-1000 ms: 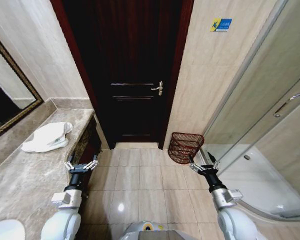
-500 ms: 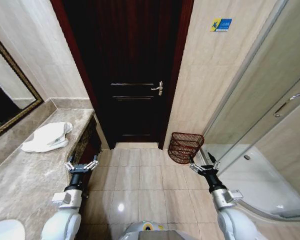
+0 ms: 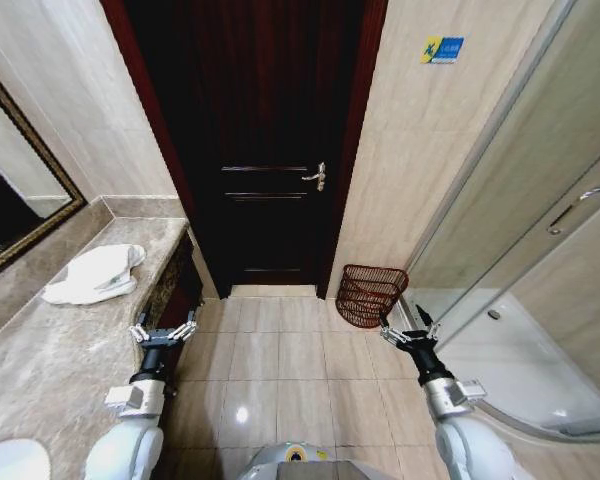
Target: Discard the used towel into the hamper.
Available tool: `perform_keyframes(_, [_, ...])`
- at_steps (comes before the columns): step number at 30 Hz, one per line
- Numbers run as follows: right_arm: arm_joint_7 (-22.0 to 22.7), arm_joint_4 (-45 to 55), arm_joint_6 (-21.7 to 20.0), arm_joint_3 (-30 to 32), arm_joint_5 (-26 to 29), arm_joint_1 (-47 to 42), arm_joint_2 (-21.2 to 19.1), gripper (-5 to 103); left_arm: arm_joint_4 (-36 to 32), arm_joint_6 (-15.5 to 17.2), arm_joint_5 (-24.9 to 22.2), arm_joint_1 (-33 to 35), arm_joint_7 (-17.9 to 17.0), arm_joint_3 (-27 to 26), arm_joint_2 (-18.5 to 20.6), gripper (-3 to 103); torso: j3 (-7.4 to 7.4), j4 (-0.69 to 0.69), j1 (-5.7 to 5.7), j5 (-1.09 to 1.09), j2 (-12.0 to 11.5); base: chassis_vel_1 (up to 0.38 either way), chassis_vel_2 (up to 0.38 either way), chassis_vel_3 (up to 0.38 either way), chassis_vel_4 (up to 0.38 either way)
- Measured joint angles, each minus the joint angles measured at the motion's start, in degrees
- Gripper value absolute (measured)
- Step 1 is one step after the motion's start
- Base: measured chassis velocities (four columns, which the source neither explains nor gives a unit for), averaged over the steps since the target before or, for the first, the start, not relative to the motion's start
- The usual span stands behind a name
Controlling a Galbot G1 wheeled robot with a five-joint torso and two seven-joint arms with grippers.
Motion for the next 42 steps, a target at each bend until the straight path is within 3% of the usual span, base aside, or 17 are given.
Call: perform_keyframes(42, [-0.32,-0.83,0.49,0.02,-0.03,0.33,-0.26,100,-0.24,0.07,0.35,0.17,0.69,0.1,-0.27,100,0.0,0.0,0.0,0.0,0.0,-0.002,0.012,0.014,-0.001])
